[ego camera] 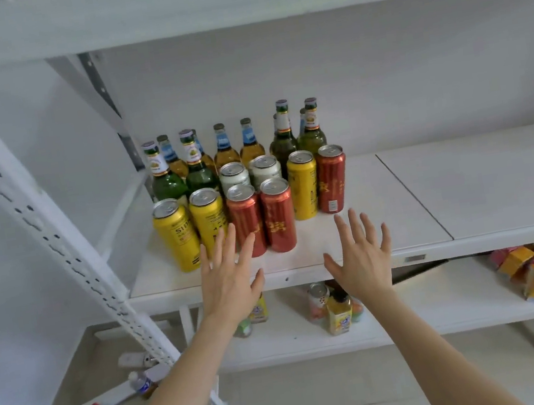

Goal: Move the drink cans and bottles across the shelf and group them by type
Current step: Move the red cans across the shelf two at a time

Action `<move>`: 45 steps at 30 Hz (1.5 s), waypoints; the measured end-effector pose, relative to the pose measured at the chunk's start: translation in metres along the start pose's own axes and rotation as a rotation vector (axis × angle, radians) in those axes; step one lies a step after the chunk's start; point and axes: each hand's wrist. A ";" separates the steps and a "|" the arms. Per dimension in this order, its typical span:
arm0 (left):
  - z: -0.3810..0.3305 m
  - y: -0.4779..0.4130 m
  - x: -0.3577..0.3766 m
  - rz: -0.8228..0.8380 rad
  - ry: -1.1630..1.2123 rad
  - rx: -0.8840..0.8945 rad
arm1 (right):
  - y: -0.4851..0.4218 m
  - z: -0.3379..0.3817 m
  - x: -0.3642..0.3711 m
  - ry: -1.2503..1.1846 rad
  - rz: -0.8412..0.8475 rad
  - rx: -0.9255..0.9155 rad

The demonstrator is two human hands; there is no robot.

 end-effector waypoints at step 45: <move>0.047 -0.144 -0.034 0.248 0.260 0.101 | -0.087 0.053 0.039 -1.478 0.332 0.273</move>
Point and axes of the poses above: each hand's wrist, its own y-axis away from the middle knuckle, its own x-axis out of the palm, z = x × y, and after that the axes turned 5 degrees about y, right-handed
